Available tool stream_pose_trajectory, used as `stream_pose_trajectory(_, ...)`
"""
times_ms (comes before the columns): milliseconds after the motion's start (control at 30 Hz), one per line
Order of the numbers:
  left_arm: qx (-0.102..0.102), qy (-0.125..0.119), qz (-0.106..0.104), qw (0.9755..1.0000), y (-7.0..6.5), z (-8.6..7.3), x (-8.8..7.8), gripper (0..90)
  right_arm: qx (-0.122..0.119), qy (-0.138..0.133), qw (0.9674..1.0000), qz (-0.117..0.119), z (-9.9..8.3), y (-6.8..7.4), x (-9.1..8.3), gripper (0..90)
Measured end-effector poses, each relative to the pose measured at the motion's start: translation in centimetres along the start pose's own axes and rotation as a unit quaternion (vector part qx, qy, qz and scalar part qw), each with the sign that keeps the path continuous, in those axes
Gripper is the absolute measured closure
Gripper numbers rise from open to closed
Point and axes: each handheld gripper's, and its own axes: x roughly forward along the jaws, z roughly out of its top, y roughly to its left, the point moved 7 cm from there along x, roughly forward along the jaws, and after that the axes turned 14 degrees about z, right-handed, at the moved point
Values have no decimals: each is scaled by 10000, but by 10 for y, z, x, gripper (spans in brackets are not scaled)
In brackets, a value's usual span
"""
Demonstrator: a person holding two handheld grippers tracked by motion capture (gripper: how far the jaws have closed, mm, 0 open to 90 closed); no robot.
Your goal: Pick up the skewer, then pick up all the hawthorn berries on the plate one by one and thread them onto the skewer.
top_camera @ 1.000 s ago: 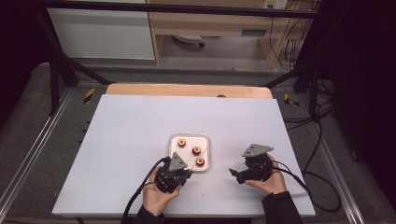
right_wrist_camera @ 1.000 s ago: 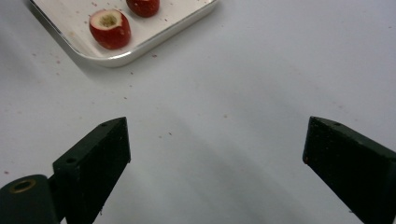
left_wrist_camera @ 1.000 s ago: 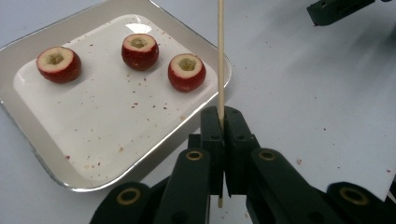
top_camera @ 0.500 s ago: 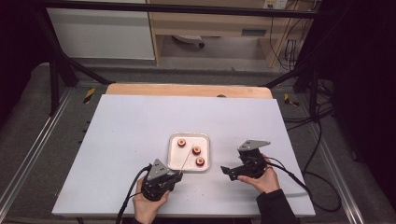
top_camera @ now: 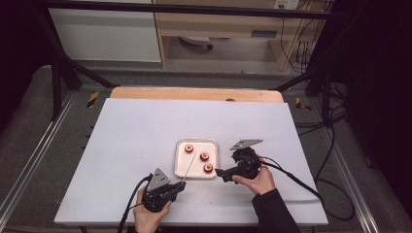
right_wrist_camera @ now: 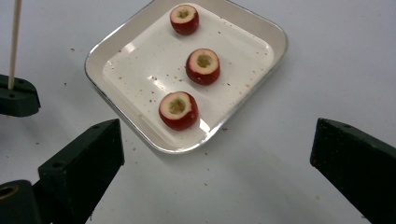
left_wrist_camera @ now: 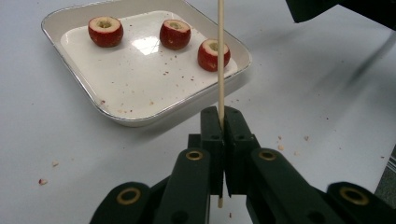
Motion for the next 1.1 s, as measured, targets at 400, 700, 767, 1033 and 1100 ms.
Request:
stream_pose_trajectory(400, 14, 50, 55, 10000, 7, -2, -4, 878, 172, 207, 9996, 115, 22, 7, 23, 103)
stream_pose_trajectory(700, 5, 103, 63, 9999, 8, -3, -3, 878, 294, 693, 9970, 186, 31, 13, 40, 248)
stream_pose_trajectory(767, 27, 109, 43, 9999, 7, -3, -2, 878, 294, 832, 9960, 137, 30, 13, 43, 274)
stream_pose_trajectory(1033, 40, 135, 11, 9999, 6, -3, -1, 879, 413, 1279, 9909, -23, 24, 7, 50, 407)
stream_pose_trajectory(1100, 32, 146, 7, 9999, 6, -4, -1, 878, 396, 1410, 9892, -16, 22, 6, 53, 424)
